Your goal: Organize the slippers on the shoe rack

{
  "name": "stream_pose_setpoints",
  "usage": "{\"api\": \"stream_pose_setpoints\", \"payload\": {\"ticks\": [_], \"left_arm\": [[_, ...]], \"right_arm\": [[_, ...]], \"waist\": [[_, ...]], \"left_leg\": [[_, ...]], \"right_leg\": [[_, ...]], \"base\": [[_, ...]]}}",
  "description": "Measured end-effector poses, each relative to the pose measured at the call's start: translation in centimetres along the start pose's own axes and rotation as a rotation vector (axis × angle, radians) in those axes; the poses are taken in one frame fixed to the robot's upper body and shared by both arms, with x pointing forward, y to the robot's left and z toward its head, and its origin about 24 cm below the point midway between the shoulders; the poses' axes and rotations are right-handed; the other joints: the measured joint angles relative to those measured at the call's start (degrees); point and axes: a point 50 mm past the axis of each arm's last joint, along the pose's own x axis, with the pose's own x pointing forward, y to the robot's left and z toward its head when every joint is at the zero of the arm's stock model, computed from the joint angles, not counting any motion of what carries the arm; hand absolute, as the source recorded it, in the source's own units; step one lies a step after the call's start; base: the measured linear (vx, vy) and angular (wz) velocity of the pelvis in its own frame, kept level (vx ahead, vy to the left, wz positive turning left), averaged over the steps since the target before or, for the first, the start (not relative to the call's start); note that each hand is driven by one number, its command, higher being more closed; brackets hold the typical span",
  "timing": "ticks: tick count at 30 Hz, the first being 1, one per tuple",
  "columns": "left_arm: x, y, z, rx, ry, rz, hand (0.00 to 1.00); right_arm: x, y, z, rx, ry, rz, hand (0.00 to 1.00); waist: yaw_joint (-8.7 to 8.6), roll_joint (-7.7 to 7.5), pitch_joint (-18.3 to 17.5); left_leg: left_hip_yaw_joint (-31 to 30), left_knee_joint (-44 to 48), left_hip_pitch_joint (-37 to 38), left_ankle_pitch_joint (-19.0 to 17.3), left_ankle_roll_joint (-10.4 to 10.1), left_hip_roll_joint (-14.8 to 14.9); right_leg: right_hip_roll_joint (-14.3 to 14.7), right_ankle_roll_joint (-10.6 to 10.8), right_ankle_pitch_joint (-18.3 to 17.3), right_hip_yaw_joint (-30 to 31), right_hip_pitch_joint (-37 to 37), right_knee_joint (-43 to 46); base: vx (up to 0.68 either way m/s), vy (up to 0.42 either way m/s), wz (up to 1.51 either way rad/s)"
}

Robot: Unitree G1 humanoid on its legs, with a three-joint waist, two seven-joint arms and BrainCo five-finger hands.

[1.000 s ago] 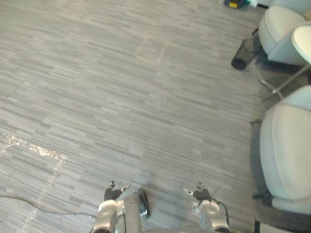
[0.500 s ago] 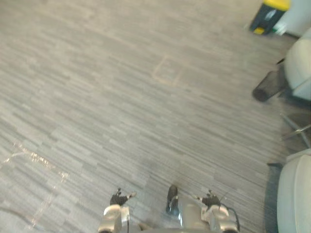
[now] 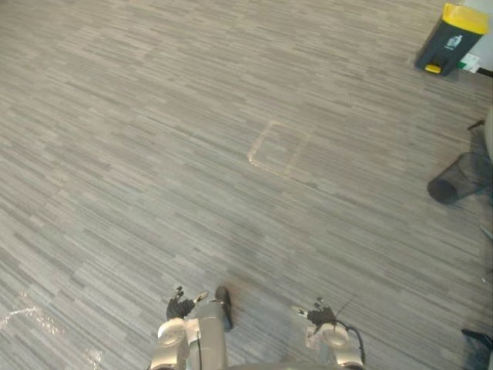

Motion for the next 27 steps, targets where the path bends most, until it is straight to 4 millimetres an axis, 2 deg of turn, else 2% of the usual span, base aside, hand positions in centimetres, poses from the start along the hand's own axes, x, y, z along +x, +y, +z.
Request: {"api": "stream_pose_setpoints", "payload": {"ticks": [1, 2, 3, 5, 7, 8, 10, 11, 12, 13, 14, 15, 16, 17, 18, 19, 20, 21, 22, 23, 25, 26, 27], "left_arm": [[0.0, 0.0, -0.1, 0.004, 0.005, 0.000, 0.00], [-0.1, 0.0, -0.6, 0.012, 0.026, -0.001, 0.00], [-0.1, 0.1, -1.1, 0.017, 0.046, 0.000, 0.00], [-0.2, -0.1, -1.3, 0.020, 0.061, -0.006, 0.00], [-0.1, -0.9, -0.9, 0.010, 0.051, -0.021, 0.00], [0.0, -1.1, -0.6, 0.011, 0.045, -0.028, 0.00], [0.1, -1.4, -0.5, 0.020, 0.043, -0.039, 0.00], [0.0, -1.6, -0.6, 0.021, 0.051, -0.045, 0.00], [0.1, -1.7, -0.7, 0.025, 0.058, -0.048, 0.00], [0.1, -1.6, -1.0, 0.039, 0.069, -0.048, 0.00], [0.1, -1.6, -1.2, 0.043, 0.081, -0.048, 0.00], [0.0, -1.5, -1.8, 0.052, 0.105, -0.047, 0.00], [-0.1, -1.6, -2.1, 0.064, 0.117, -0.050, 0.00], [-0.2, -1.6, -2.3, 0.066, 0.123, -0.049, 0.00], [-0.2, -1.5, -2.5, 0.066, 0.128, -0.049, 0.00], [-0.3, -1.5, -2.6, 0.061, 0.131, -0.045, 0.00], [-0.3, -1.4, -2.6, 0.055, 0.132, -0.040, 0.00], [-0.4, -1.1, -2.9, 0.042, 0.138, -0.027, 0.00], [-0.5, -1.0, -2.8, 0.037, 0.132, -0.023, 0.00], [-0.5, -0.8, -2.7, 0.035, 0.115, -0.015, 0.00], [-0.6, -0.6, -2.2, 0.032, 0.090, -0.010, 0.00], [-0.6, -0.6, -2.1, 0.028, 0.079, -0.009, 0.00], [-0.6, -0.4, -2.0, 0.027, 0.070, -0.005, 0.00]], "right_arm": [[0.0, -0.1, -0.1, 0.003, 0.002, -0.003, 0.00], [0.0, -0.3, -0.2, 0.013, 0.009, -0.014, 0.00], [0.0, -0.4, -0.3, 0.012, 0.011, -0.013, 0.00], [-0.2, -0.4, -0.7, 0.008, 0.017, -0.014, 0.00], [-0.4, -0.8, -0.8, 0.013, 0.005, -0.024, 0.00], [-0.4, -0.8, -0.3, 0.015, -0.018, -0.025, 0.00], [-0.3, -1.0, 0.0, 0.020, -0.029, -0.030, 0.00], [-0.3, -1.0, 0.1, 0.021, -0.030, -0.031, 0.00], [-0.3, -1.0, 0.1, 0.021, -0.030, -0.030, 0.00], [-0.2, -0.9, 0.0, 0.020, -0.022, -0.028, 0.00], [-0.2, -1.0, 0.0, 0.020, -0.018, -0.030, 0.00], [0.1, -1.4, 0.1, 0.006, -0.011, -0.036, 0.00], [0.2, -1.5, 0.2, 0.008, -0.006, -0.038, 0.00], [0.3, -1.7, 0.2, 0.025, 0.004, -0.048, 0.00], [0.3, -1.8, 0.1, 0.032, 0.007, -0.053, 0.00], [0.2, -1.8, 0.0, 0.029, 0.008, -0.052, 0.00], [0.2, -1.6, -0.1, 0.024, 0.011, -0.046, 0.00], [0.1, -1.2, -0.2, 0.019, 0.013, -0.035, 0.00], [0.1, -1.0, -0.3, 0.019, 0.016, -0.029, 0.00], [-0.1, -0.3, -0.8, 0.017, 0.028, -0.011, 0.00], [-0.3, 0.0, -1.0, 0.013, 0.040, 0.001, 0.00], [-0.3, -0.1, -1.2, 0.016, 0.045, -0.005, 0.00], [-0.3, -0.2, -1.4, 0.019, 0.050, -0.008, 0.00]], "waist": [[0.02, -0.08, 0.0], [-0.08, 0.17, 0.2], [-0.36, 0.68, 0.6], [-1.19, 0.99, 0.8], [-1.31, 1.78, 0.9], [-1.68, 1.74, 0.9], [-2.10, 0.93, 0.9], [-2.57, 0.87, 0.8], [-3.23, 0.80, 0.8], [-3.98, 0.21, 0.5], [-4.40, 0.09, 0.4], [-4.85, 0.78, -0.3], [-4.34, 1.93, -0.7], [-4.15, 2.18, -0.5], [-4.21, 2.39, -0.6], [-4.52, 3.31, -0.7], [-4.38, 3.70, -0.6], [-3.76, 4.53, -0.4], [-3.72, 4.67, -0.3], [-3.12, 4.61, -0.2], [-2.29, 4.25, -0.2], [-1.74, 3.98, -0.3], [-1.43, 4.14, -0.4]], "left_leg": [[0.2, 0.0, 1.1, -0.6, 0.6, -0.4], [0.5, -0.7, 5.2, -2.6, 1.0, -0.9], [0.4, -1.7, 9.6, -4.9, 0.6, -1.1], [0.5, -3.6, 15.7, -6.7, 0.5, -1.3], [0.6, -7.2, 21.2, -8.4, 0.1, -1.3], [0.5, -9.0, 23.9, -10.6, -2.0, -1.3], [0.6, -9.8, 26.9, -12.2, -2.8, -1.6], [0.7, -12.0, 29.6, -12.5, -3.3, -1.5], [0.4, -14.1, 31.3, -12.7, -3.9, -1.6], [-0.4, -16.9, 33.6, -12.7, -4.9, -2.5], [-0.9, -18.4, 35.0, -12.8, -5.3, -2.9], [-2.7, -20.4, 37.5, -12.7, -5.5, -2.0], [-4.2, -20.0, 37.3, -11.8, -6.9, -0.9], [-6.0, -18.1, 37.4, -11.0, -8.3, -0.3], [-6.9, -16.7, 37.2, -10.8, -8.7, 0.0], [-9.3, -2.9, 32.7, -10.0, -9.9, 2.1], [-9.8, 6.5, 29.0, -7.9, -11.9, 3.7], [-10.0, 20.6, 23.0, -7.3, -11.9, 6.9], [-9.7, 25.3, 21.1, -7.4, -11.6, 8.3], [-8.3, 32.2, 17.0, -8.2, -10.2, 10.5], [-5.7, 33.3, 12.3, -9.3, -8.5, 11.4], [-4.6, 30.7, 9.4, -10.0, -7.4, 11.4], [-3.5, 26.1, 6.8, -10.9, -7.2, 11.1]], "right_leg": [[-0.5, 0.7, 0.8, 0.5, -1.0, 3.3], [-1.9, 2.6, 4.8, 1.7, -5.1, 16.1], [-2.8, 2.9, 4.8, 2.2, -9.3, 29.0], [-2.8, 1.9, 1.8, 1.5, -15.5, 42.8], [-2.0, -0.4, -0.7, -1.4, -22.0, 46.4], [-1.5, -0.6, -2.3, -3.3, -26.1, 45.2], [-1.2, -1.1, -3.4, -6.5, -30.4, 37.9], [0.1, -1.1, -2.9, -8.7, -31.0, 27.1], [1.1, -0.9, -0.7, -9.6, -31.0, 18.2], [1.6, -0.5, 3.6, -9.0, -30.8, 7.5], [1.5, -1.6, 8.3, -8.3, -30.9, 5.9], [3.3, -5.9, 11.0, -7.6, -30.8, 6.5], [3.9, -7.8, 9.0, -8.0, -30.9, 8.9], [3.6, -8.8, 6.7, -8.8, -30.8, 11.5], [3.7, -9.0, 5.7, -9.0, -30.4, 12.0], [5.3, -8.9, 3.1, -9.7, -27.0, 11.2], [6.4, -9.0, 2.5, -9.8, -24.8, 9.6], [8.4, -9.5, 1.5, -9.4, -20.8, 7.1], [9.1, -9.6, 1.0, -9.0, -19.3, 6.3], [10.3, -10.0, -0.3, -8.0, -15.3, 4.8], [10.3, -9.0, -1.9, -6.1, -10.3, 2.8], [10.1, -8.5, -2.6, -4.6, -7.7, 0.8], [9.6, -7.6, -2.9, -3.2, -4.9, -1.2]], "base": [[0.59, 0.305, -0.11], [0.55, 0.258, -0.24], [0.62, 0.247, -0.23], [0.46, 0.113, -0.04], [0.33, 0.021, -0.03], [0.38, -0.009, -0.02], [0.41, -0.066, 0.00], [0.38, -0.092, 0.07], [0.41, -0.103, 0.23], [0.34, -0.098, 0.30], [0.49, -0.142, 0.34], [0.57, -0.153, 0.21], [0.69, -0.203, 0.15], [0.58, -0.184, 0.05], [0.54, -0.215, 0.15], [0.55, -0.193, 0.13], [0.65, -0.162, 0.03], [0.54, -0.075, -0.15], [0.50, -0.022, -0.32], [0.48, 0.003, -0.38], [0.45, 0.033, -0.40], [0.44, 0.104, -0.51], [0.46, 0.139, -0.53]]}}
